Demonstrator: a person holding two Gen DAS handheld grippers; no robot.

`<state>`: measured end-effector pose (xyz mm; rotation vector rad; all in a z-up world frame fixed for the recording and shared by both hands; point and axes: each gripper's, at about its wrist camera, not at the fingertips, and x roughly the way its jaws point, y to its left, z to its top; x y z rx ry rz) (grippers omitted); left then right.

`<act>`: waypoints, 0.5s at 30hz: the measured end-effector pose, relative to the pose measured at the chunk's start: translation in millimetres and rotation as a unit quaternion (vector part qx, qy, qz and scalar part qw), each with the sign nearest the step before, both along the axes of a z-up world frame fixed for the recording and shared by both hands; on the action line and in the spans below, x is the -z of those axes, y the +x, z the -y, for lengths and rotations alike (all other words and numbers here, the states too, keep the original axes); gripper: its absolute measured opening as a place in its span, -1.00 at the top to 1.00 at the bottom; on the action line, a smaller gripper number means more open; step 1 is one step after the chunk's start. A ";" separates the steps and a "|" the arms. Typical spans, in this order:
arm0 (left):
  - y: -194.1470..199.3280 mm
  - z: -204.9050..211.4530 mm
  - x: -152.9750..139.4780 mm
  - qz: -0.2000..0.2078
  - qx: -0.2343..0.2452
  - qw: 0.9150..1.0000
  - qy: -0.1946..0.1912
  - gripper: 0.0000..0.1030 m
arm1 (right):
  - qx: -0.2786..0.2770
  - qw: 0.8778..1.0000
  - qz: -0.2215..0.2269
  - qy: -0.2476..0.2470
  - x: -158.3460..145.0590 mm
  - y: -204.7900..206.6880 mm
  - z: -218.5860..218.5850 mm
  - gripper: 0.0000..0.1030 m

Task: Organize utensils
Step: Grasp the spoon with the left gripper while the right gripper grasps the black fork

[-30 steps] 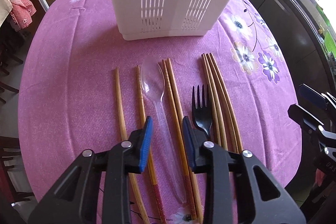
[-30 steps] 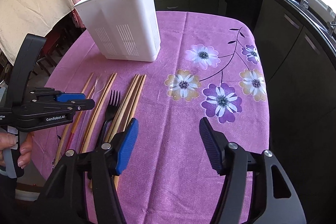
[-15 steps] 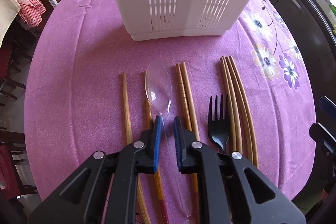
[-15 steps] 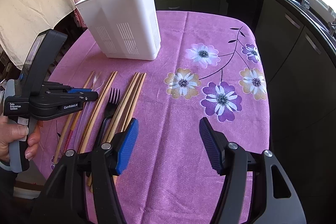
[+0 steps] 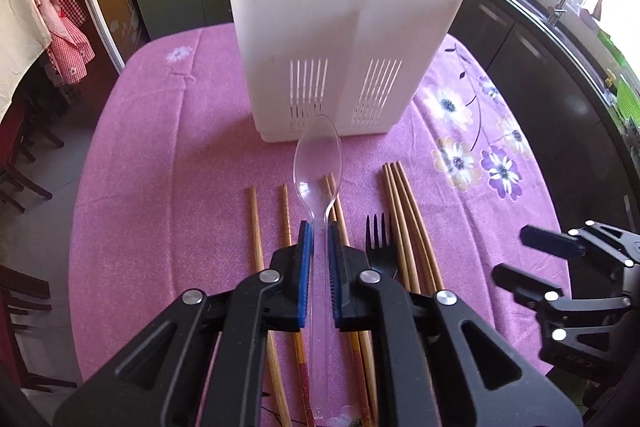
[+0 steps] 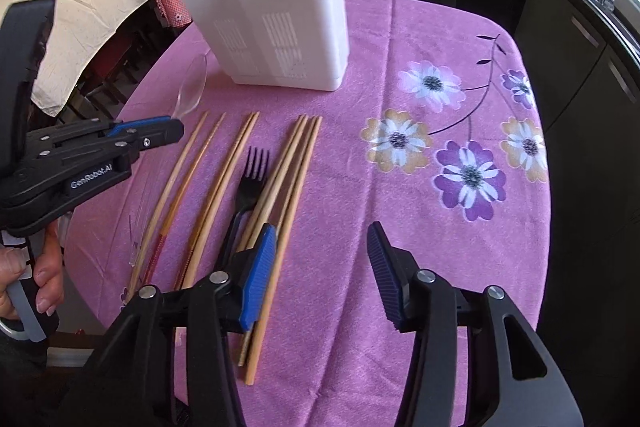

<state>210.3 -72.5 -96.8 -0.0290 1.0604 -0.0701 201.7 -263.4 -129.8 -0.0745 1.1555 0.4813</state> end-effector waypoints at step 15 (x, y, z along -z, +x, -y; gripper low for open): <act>-44.2 -24.4 -42.5 0.074 0.007 0.997 -0.002 0.83 | -0.024 0.993 -0.108 -0.047 37.1 11.4 -89.6 0.74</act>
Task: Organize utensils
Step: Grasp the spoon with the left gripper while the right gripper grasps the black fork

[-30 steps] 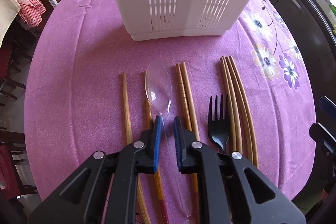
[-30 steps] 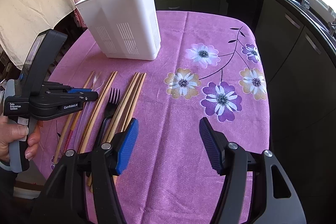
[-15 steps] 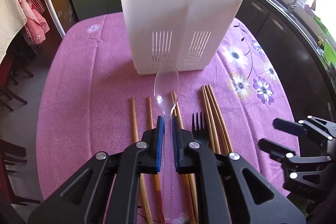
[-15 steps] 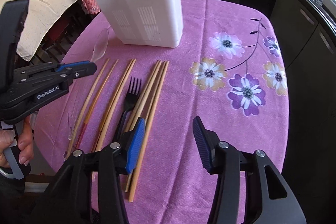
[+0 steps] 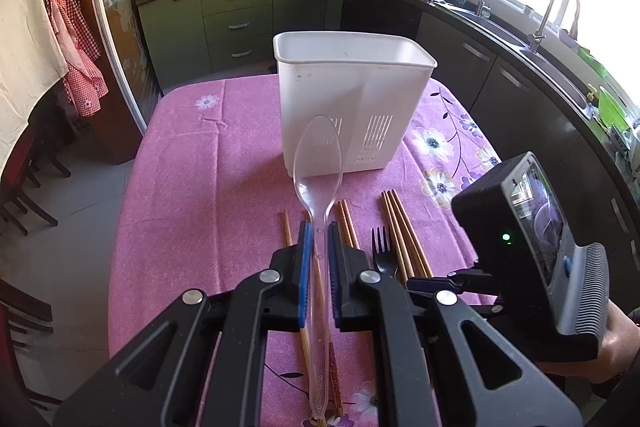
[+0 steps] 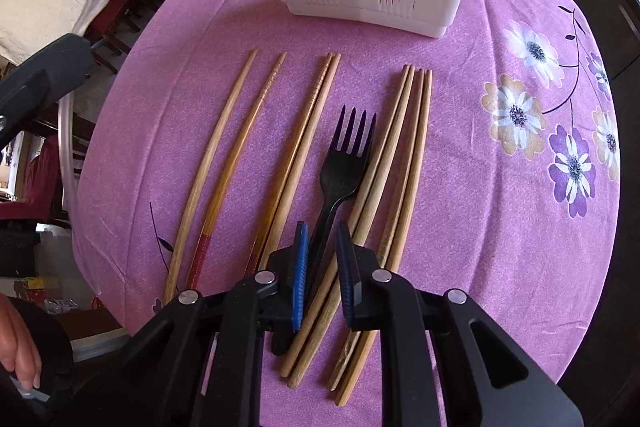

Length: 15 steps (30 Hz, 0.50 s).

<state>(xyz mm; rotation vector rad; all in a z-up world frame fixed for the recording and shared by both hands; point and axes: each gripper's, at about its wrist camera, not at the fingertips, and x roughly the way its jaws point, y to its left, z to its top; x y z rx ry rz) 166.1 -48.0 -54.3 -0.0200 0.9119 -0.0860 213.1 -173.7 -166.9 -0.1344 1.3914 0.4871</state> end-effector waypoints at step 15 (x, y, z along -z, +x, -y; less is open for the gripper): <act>-3.9 -7.5 -10.6 0.025 0.000 1.000 -0.004 0.83 | 0.015 0.998 0.034 -0.043 17.9 -6.4 -39.5 0.77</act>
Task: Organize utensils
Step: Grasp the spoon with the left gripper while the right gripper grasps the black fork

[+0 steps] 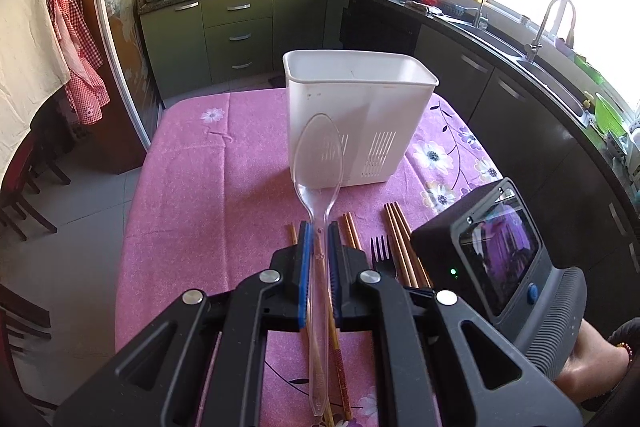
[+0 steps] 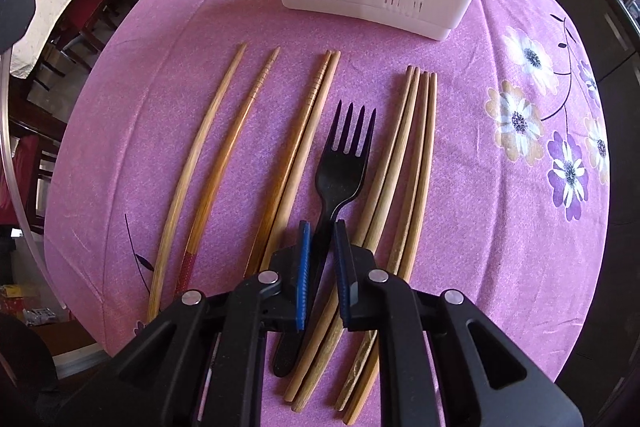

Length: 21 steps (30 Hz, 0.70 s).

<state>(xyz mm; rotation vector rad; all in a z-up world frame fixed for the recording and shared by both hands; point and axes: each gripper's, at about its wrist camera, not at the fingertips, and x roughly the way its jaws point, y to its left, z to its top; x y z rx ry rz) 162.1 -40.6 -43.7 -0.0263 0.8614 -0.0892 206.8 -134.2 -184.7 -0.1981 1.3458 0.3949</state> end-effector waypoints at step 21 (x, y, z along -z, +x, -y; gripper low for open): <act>105.3 7.8 -121.5 0.259 0.003 0.963 -0.068 0.83 | 0.032 0.956 0.096 0.276 -70.3 -27.2 76.6 0.81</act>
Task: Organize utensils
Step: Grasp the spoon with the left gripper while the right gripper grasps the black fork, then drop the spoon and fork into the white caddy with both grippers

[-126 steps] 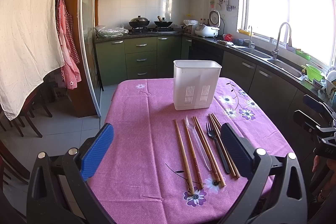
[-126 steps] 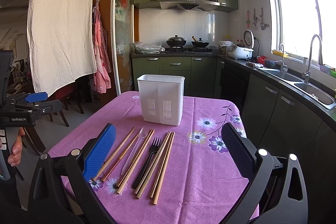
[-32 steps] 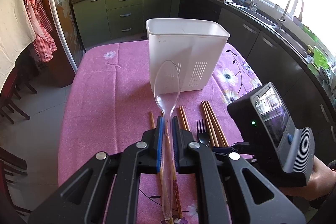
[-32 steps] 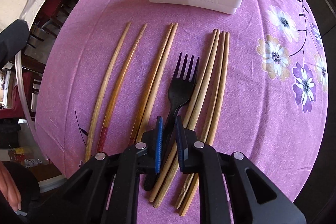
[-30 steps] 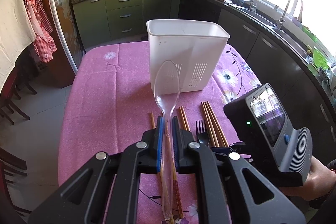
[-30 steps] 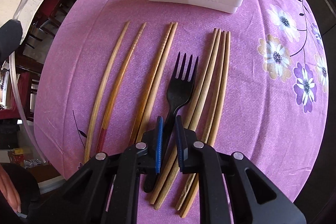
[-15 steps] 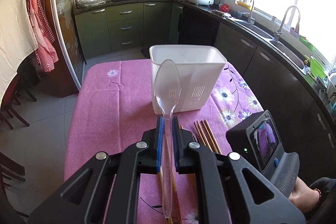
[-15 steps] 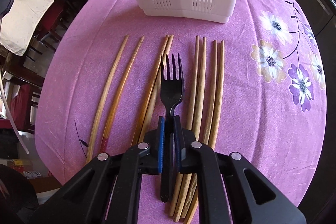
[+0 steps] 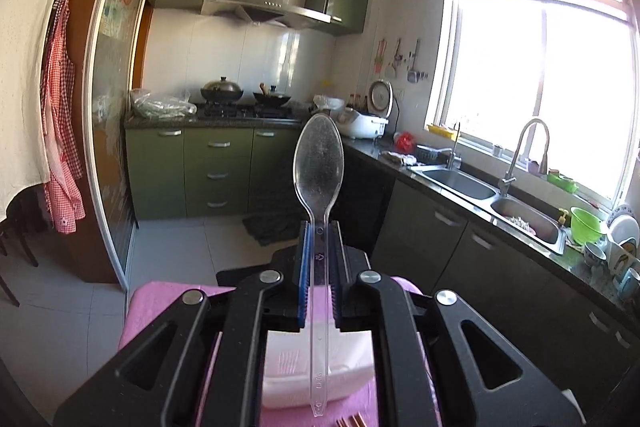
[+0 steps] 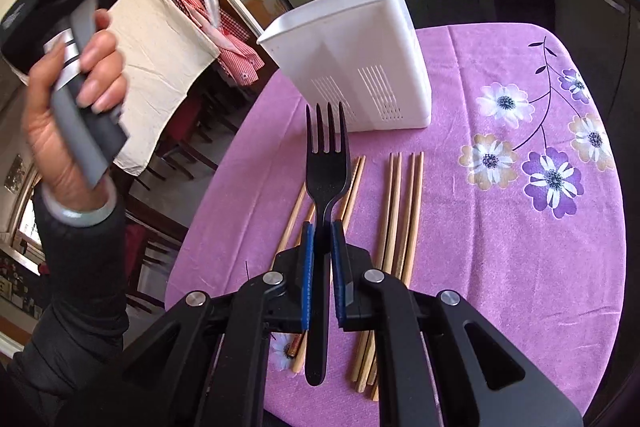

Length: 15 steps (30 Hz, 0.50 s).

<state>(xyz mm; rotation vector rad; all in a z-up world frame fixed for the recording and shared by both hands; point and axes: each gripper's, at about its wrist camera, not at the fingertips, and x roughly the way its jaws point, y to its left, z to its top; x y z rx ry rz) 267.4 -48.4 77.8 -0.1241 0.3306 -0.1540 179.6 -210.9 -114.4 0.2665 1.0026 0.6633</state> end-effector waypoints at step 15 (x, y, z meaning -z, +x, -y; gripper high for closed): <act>54.2 8.1 78.7 -0.036 -0.017 0.999 0.033 0.83 | 0.037 0.995 0.093 0.029 -65.9 19.2 69.1 0.81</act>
